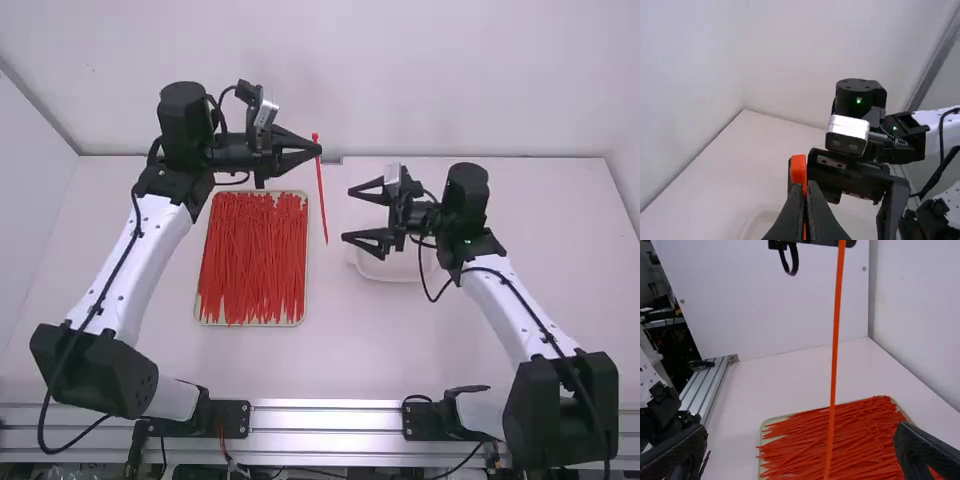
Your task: Fasten the cable tie
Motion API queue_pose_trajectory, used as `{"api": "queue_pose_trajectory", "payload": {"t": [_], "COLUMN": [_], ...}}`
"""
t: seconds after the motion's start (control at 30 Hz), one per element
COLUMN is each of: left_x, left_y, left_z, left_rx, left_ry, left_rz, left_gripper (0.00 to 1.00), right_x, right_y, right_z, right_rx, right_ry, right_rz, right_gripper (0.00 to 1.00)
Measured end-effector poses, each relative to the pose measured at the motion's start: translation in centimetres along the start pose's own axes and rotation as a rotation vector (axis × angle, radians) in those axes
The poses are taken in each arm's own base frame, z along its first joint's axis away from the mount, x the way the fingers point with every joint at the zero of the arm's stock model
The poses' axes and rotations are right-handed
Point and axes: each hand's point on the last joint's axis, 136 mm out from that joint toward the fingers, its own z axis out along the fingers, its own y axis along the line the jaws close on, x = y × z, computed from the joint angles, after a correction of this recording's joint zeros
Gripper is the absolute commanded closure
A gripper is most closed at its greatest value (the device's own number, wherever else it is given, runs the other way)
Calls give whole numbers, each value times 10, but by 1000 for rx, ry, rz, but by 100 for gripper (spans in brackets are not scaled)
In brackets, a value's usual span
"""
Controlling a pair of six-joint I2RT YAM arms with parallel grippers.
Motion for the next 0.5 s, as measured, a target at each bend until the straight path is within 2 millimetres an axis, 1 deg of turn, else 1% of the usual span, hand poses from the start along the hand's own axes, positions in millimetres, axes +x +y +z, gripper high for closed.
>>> {"api": "queue_pose_trajectory", "payload": {"t": [0.23, 0.4, 0.5], "left_x": [3, 4, 4], "left_y": [-5, -7, -10], "left_z": [1, 2, 2], "left_rx": [32, 37, 54], "left_ry": [6, 7, 7], "left_rz": [-18, -19, -18], "left_gripper": [99, 99, 99], "right_x": [-5, -5, -5], "right_y": [6, 9, 9], "right_z": [7, 11, 12], "right_rx": [-25, -37, -32], "right_ry": [-10, -8, -7], "right_rz": [-49, -49, -48], "right_gripper": [5, 9, 9]}}
